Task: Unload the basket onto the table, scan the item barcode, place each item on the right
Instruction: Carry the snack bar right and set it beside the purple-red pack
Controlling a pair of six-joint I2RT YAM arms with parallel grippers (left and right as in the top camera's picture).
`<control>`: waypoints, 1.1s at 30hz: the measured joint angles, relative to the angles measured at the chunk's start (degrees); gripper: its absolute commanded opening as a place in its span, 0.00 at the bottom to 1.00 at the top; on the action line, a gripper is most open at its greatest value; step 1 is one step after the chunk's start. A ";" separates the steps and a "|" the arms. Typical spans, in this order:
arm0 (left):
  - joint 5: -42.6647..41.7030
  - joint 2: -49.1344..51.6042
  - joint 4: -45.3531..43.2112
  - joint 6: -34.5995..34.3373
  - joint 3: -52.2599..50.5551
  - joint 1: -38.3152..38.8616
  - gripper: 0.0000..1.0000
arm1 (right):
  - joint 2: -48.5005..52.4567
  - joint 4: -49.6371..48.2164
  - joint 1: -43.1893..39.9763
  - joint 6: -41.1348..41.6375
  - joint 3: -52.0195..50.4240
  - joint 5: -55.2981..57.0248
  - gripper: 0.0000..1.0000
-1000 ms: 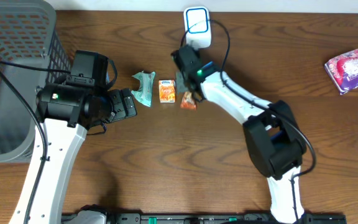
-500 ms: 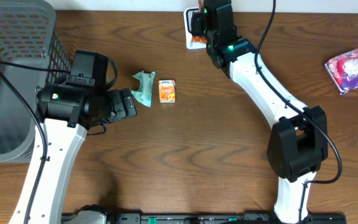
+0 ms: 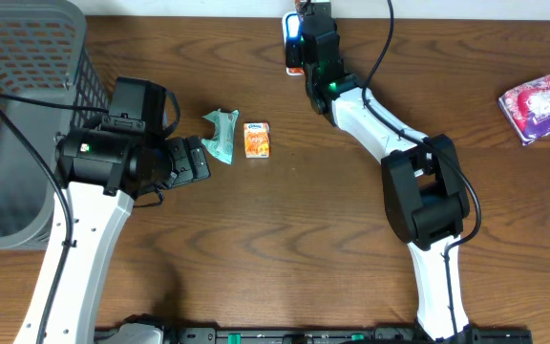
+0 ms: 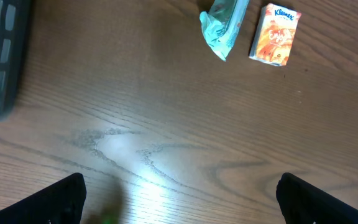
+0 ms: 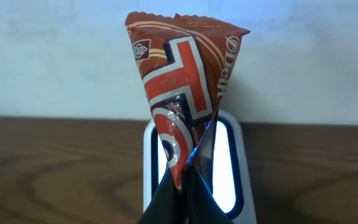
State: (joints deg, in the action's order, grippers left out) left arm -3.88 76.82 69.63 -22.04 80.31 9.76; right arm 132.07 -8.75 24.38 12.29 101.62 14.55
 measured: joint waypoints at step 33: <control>0.00 0.00 0.00 0.00 -0.04 0.00 0.98 | -1.75 48.57 -38.60 -25.73 0.61 5.92 0.29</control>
State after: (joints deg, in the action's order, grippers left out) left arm -3.88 76.82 69.63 -22.04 80.27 9.76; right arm 130.32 39.81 -14.22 -13.43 102.24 20.47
